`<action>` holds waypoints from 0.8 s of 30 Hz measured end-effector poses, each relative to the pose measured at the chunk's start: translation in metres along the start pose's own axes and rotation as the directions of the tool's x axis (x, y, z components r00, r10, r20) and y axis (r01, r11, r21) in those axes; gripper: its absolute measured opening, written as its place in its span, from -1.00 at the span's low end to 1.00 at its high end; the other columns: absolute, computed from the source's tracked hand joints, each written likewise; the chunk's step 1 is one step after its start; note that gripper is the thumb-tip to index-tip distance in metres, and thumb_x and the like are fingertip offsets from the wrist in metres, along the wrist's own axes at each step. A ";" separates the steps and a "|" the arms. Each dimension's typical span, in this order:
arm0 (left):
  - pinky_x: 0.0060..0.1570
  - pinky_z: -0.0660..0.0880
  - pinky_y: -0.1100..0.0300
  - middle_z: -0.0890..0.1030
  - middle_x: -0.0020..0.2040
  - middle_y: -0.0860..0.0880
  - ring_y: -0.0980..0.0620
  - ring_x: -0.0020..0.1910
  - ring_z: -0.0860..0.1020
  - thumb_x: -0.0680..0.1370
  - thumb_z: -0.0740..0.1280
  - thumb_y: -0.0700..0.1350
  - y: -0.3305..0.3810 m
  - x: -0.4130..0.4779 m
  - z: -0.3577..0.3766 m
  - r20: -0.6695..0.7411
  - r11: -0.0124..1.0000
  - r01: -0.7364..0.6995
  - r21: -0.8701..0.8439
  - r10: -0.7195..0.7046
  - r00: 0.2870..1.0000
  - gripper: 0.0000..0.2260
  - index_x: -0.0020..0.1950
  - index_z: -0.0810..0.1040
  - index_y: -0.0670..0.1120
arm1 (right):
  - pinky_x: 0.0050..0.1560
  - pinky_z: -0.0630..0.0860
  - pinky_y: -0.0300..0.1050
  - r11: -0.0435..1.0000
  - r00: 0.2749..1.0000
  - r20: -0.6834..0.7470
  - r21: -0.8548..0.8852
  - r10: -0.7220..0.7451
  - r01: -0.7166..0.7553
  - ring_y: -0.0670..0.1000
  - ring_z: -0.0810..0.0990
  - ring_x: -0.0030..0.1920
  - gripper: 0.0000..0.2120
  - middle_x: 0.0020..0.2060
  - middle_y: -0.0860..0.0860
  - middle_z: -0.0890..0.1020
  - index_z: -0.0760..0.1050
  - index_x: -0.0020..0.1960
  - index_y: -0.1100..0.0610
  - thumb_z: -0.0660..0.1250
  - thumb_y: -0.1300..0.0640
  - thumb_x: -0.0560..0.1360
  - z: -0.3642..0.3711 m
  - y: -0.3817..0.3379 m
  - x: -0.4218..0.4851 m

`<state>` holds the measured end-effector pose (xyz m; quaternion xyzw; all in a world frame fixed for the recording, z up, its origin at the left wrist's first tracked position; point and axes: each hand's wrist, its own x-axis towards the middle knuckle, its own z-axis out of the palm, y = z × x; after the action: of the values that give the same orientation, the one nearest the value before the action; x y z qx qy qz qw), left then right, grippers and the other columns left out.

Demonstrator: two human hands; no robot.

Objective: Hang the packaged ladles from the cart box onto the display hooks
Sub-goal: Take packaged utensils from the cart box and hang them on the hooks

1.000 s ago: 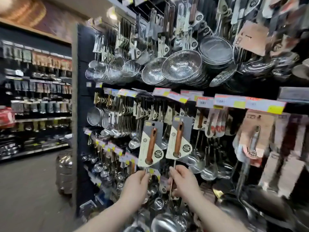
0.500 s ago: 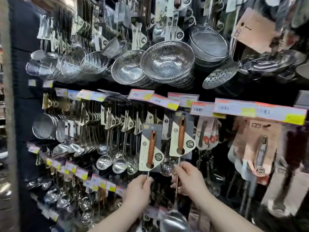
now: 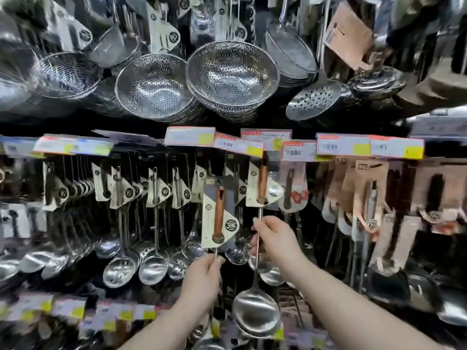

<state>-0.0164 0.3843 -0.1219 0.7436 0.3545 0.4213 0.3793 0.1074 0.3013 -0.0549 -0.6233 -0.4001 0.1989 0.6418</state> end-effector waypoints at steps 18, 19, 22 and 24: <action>-0.28 0.43 0.07 0.45 -0.42 -0.01 0.00 -0.40 0.46 0.58 0.17 -0.06 -0.011 0.030 0.007 0.039 0.996 -0.023 -0.087 0.027 0.999 -0.74 -0.10 0.56 -0.20 | -0.49 0.44 -0.18 0.975 0.989 -0.121 -0.194 0.083 -0.106 0.05 0.57 -0.44 -0.83 -0.43 0.07 0.54 0.44 0.05 0.15 0.17 0.07 0.58 0.004 0.031 0.108; -0.27 0.44 0.07 0.46 -0.42 0.00 0.01 -0.40 0.46 0.58 0.17 -0.06 -0.012 0.031 0.007 0.038 0.996 -0.025 -0.084 0.029 0.999 -0.74 -0.09 0.56 -0.18 | -0.45 0.46 -0.15 0.973 0.988 -0.126 -0.202 0.087 -0.112 0.07 0.57 -0.43 -0.83 -0.43 0.08 0.53 0.45 0.06 0.15 0.18 0.07 0.58 0.004 0.035 0.116; -0.27 0.45 0.10 0.47 -0.42 0.02 0.05 -0.41 0.47 0.58 0.16 -0.05 -0.015 0.036 0.007 0.026 0.998 -0.024 -0.065 0.026 0.999 -0.75 -0.10 0.56 -0.16 | -0.29 0.47 0.00 0.977 0.987 -0.124 -0.172 0.102 -0.123 0.09 0.52 -0.45 -0.84 -0.46 0.10 0.51 0.45 -0.02 0.18 0.18 0.09 0.58 0.004 0.049 0.138; -0.29 0.44 0.15 0.47 -0.41 0.02 0.07 -0.42 0.46 0.58 0.15 -0.05 -0.016 0.040 0.007 0.016 0.998 -0.009 -0.060 0.010 1.000 -0.75 -0.09 0.55 -0.15 | -0.23 0.50 0.05 0.962 0.986 -0.145 -0.248 0.078 -0.113 0.06 0.50 -0.44 -0.83 -0.46 0.06 0.50 0.45 -0.10 0.14 0.19 0.06 0.58 0.006 0.056 0.149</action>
<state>0.0020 0.4234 -0.1238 0.7370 0.3349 0.4275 0.4023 0.2065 0.4259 -0.0699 -0.7314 -0.3478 0.1340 0.5711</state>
